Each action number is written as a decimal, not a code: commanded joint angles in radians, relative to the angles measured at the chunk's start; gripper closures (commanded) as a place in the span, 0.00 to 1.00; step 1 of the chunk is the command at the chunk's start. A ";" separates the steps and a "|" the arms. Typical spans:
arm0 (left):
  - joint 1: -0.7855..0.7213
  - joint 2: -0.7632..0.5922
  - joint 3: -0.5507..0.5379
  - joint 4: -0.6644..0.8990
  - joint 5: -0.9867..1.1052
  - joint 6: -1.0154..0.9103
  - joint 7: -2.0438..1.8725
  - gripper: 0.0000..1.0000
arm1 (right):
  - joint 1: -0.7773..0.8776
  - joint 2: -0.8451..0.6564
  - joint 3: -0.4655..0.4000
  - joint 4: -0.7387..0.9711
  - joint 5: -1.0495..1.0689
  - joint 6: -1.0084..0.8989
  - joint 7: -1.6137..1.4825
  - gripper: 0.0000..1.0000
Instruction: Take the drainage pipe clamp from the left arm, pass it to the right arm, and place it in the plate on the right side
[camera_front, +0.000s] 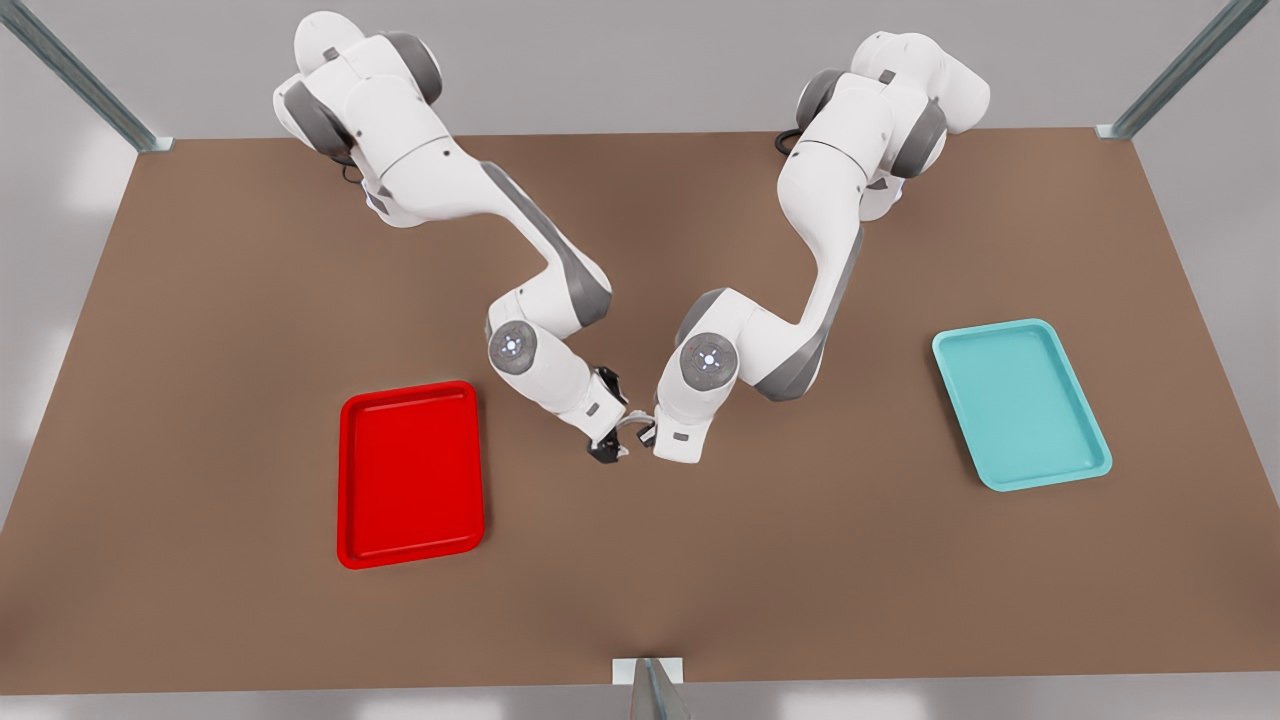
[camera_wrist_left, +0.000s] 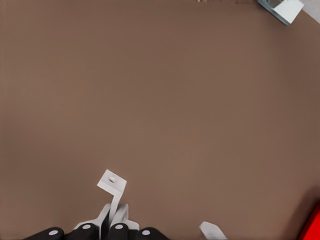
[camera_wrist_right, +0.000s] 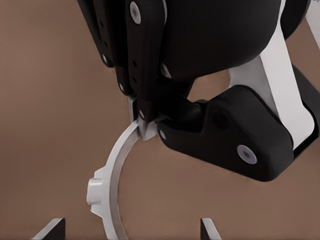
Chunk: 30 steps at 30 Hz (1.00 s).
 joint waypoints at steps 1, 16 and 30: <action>0.000 -0.002 0.001 0.000 -0.001 0.001 -0.087 0.79 | 0.002 0.002 0.000 0.000 0.004 0.039 -0.108 0.00; -0.005 -0.003 0.001 0.013 -0.003 0.001 -0.103 0.79 | 0.022 0.056 0.000 0.008 0.014 0.110 -0.100 0.00; -0.002 -0.005 0.007 0.014 -0.010 -0.036 -0.116 0.00 | 0.002 0.057 -0.015 0.000 0.001 0.085 -0.080 0.79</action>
